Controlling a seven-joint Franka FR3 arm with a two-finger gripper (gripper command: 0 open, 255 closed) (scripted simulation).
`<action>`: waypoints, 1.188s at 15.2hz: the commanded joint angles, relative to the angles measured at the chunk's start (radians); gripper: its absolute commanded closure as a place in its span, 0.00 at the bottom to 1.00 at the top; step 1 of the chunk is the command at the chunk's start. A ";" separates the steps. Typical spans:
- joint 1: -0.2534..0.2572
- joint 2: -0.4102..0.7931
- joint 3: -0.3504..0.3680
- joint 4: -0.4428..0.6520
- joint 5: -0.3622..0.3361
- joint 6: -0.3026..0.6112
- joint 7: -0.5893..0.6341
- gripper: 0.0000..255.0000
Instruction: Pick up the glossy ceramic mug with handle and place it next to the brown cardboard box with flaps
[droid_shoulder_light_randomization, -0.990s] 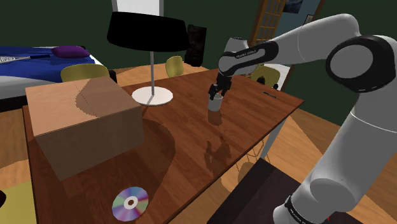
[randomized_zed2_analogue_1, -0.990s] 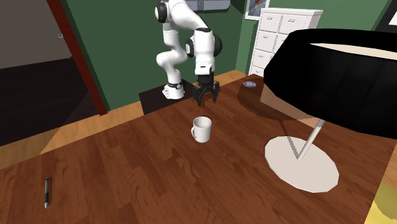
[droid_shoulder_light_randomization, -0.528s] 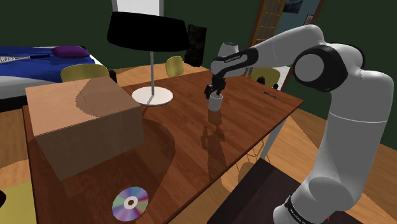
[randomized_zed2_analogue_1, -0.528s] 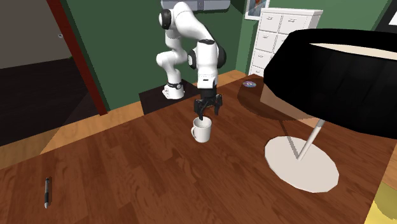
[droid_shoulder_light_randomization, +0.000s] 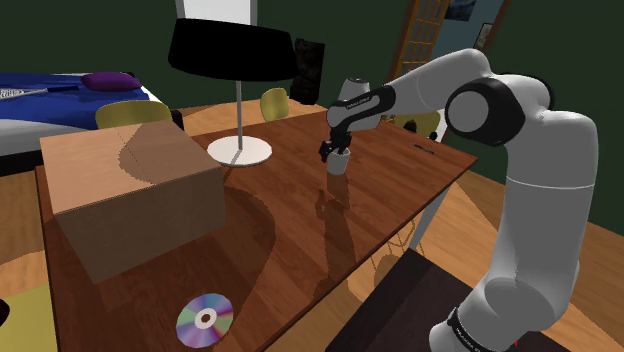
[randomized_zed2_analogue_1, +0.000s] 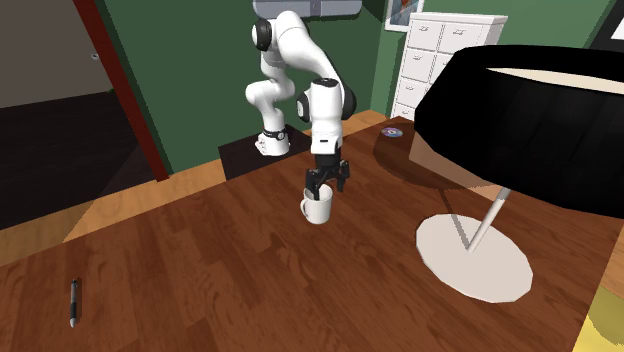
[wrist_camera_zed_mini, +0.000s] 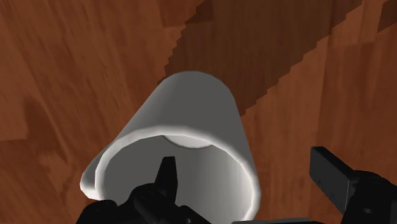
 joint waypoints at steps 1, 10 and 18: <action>-0.001 0.002 0.000 0.000 0.001 0.002 -0.001 0.00; -0.001 0.002 0.000 0.000 0.001 0.002 -0.001 1.00; 0.001 -0.011 -0.001 0.010 -0.003 -0.020 0.001 1.00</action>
